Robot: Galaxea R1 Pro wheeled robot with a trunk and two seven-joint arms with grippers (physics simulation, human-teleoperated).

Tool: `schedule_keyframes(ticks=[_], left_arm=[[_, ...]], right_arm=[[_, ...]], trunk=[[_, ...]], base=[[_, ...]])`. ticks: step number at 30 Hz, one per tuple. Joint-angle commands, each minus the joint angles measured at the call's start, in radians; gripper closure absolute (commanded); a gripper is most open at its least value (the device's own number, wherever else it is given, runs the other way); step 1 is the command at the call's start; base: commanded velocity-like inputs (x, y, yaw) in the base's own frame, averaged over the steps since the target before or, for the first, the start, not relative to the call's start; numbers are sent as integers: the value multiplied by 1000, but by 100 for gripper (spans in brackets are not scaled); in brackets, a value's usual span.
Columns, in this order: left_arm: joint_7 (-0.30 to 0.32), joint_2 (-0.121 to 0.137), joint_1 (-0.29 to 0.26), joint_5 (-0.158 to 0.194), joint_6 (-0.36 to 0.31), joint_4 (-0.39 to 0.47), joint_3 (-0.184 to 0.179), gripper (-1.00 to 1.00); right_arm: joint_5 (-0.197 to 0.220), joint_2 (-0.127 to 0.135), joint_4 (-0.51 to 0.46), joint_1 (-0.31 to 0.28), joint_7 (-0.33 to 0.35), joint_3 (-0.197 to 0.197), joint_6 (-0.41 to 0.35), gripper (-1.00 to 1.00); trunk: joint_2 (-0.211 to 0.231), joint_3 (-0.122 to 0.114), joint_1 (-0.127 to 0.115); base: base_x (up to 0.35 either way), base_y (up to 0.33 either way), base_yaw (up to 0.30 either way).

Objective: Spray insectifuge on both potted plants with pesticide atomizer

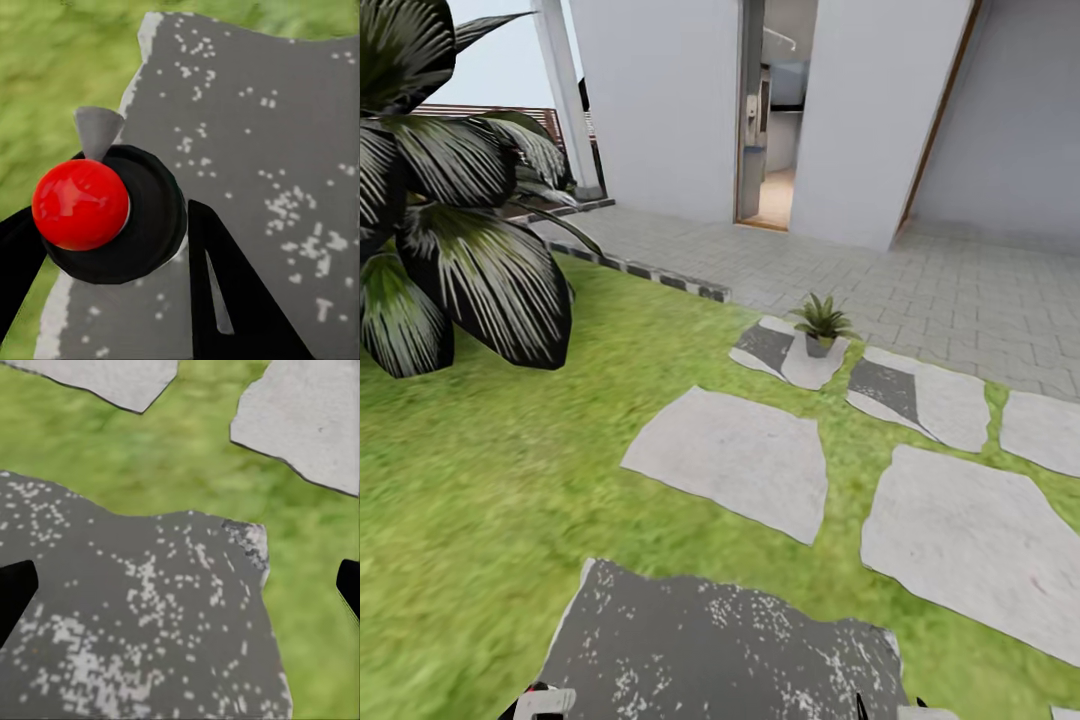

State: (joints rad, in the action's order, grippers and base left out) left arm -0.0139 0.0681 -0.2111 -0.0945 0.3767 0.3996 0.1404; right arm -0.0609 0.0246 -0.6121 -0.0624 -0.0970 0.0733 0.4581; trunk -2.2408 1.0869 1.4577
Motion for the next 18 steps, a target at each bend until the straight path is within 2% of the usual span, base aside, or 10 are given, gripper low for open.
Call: schedule_keyframes(ticks=[1, 11, 18], left_arm=[[-1, -1, -1, -10, 4, -1, 5, 100], [-1, -1, -1, -11, 4, -1, 5, 100], [-1, -1, -1, -10, 4, -1, 4, 100]], right_arm=[[-7, 0, 0, 0, -5, 0, 2, -100], [-7, 0, -1, 0, -7, 2, 2, -100], [-6, 0, -1, 0, -7, 2, 2, -100]], trunk=[[0, 1, 0], [0, 1, 0], [0, 1, 0]], base=[[338, 0, 0], [338, 3, 0], [338, 62, -31]])
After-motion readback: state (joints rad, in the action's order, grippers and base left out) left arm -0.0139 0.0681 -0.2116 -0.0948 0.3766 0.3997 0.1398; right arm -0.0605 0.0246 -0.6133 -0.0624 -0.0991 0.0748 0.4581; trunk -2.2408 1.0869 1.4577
